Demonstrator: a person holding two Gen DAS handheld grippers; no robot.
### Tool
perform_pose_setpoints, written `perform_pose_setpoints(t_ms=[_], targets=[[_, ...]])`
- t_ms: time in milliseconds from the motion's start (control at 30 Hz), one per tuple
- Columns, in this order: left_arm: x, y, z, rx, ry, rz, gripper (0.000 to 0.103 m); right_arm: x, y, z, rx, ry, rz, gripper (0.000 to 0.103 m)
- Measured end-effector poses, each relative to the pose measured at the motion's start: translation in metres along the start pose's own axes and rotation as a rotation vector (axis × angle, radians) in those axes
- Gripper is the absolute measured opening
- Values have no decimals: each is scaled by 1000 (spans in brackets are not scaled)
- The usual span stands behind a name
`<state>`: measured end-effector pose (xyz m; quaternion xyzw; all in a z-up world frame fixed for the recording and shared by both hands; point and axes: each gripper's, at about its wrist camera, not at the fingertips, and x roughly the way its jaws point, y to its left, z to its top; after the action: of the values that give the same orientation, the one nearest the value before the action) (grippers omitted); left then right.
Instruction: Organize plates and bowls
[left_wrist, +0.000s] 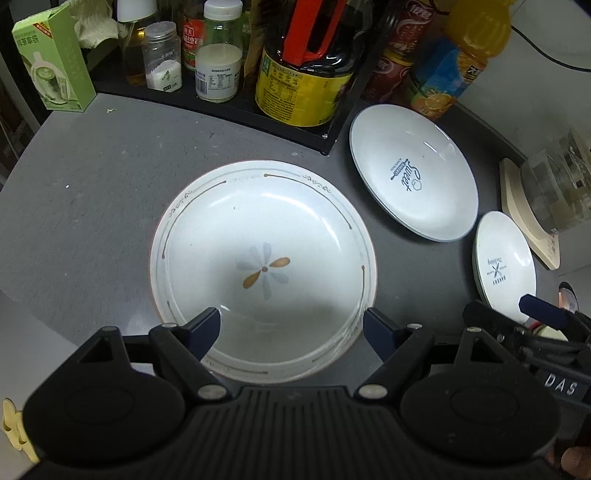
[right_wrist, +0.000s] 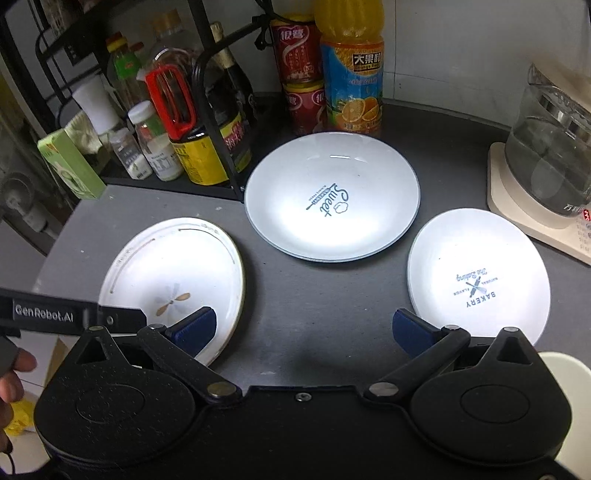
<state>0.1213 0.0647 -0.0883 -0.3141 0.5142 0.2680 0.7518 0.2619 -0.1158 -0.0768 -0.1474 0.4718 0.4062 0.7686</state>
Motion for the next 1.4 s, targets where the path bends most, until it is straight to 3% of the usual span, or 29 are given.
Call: perform_pose_setpoints(t_ms=[333, 667, 867, 1233, 1400], targets=[[16, -9, 31, 47, 9, -41, 83, 13, -5, 12, 1, 13, -58, 103], [31, -27, 67, 113, -35, -107, 82, 29, -16, 38, 36, 11, -86, 103], [44, -32, 86, 100, -41, -150, 79, 41, -28, 56, 63, -6, -105, 102], [84, -34, 108, 41, -23, -196, 54, 73, -57, 83, 95, -18, -136, 79], [97, -34, 113, 14, -26, -219, 45, 92, -77, 88, 147, -11, -140, 63]])
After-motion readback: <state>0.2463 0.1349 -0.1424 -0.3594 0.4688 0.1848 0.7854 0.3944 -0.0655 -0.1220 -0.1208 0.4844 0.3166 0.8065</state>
